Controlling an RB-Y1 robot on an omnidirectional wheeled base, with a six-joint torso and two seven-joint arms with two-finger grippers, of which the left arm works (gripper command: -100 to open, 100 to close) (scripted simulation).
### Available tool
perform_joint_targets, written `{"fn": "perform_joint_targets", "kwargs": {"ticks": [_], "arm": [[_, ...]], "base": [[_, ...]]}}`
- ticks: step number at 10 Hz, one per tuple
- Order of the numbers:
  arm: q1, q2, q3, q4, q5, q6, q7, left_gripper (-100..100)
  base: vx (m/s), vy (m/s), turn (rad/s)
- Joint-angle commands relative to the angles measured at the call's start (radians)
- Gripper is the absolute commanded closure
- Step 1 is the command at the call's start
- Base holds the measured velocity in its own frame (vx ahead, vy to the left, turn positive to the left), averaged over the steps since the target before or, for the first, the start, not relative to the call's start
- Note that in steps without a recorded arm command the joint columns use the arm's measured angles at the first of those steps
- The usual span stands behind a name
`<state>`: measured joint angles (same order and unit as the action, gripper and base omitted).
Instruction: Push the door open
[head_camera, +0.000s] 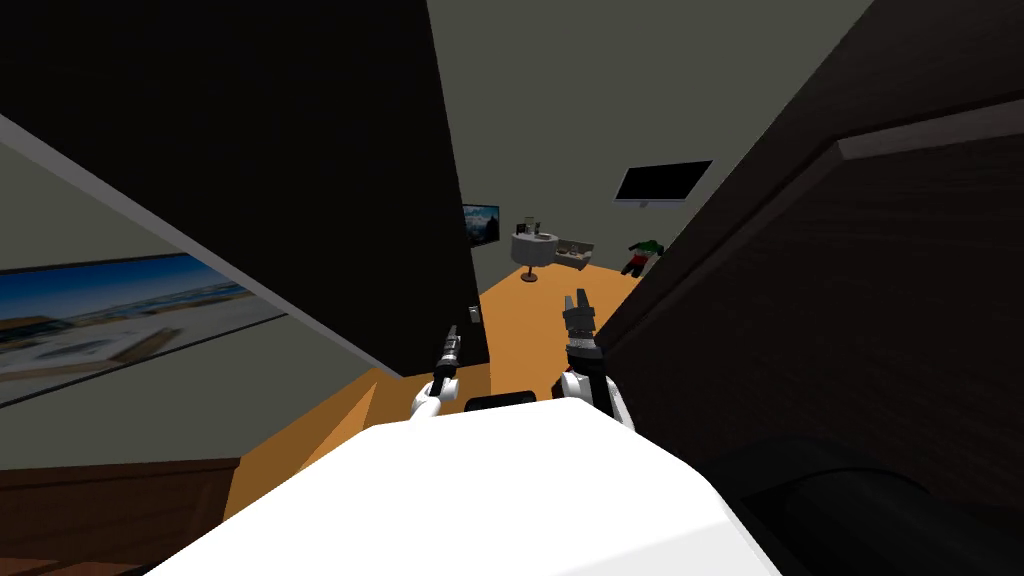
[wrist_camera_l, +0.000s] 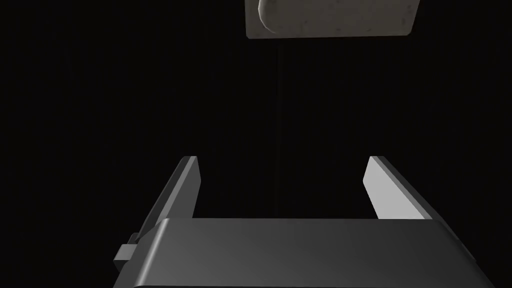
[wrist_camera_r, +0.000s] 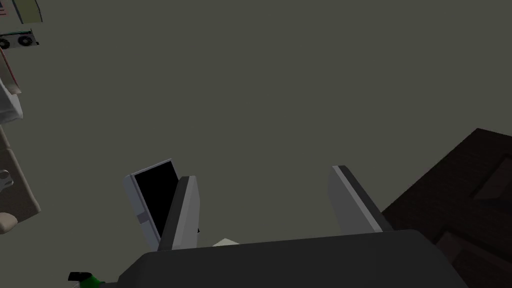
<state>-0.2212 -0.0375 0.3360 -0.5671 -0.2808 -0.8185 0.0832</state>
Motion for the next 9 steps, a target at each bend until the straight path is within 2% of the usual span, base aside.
{"fn": "perform_joint_targets", "kwargs": {"ticks": [1,3,4,6,9], "arm": [[-0.007,-0.007,0.008,0.010,-0.007,-0.004,0.002,-100],[-0.009,-0.013,0.012,0.013,-0.011,-0.005,0.004,-100],[-0.011,-0.010,0.012,0.018,-0.009,-0.007,0.002,-100],[-0.012,-0.002,0.010,0.019,-0.007,-0.008,0.001,-100],[-0.012,0.010,0.006,0.020,-0.004,-0.008,0.000,-100]], "base": [[-0.129,-0.186,-0.040],[-0.115,-0.158,-0.045],[-0.020,-0.044,-0.020],[0.028,0.141,0.019],[0.063,0.194,0.015]]}}
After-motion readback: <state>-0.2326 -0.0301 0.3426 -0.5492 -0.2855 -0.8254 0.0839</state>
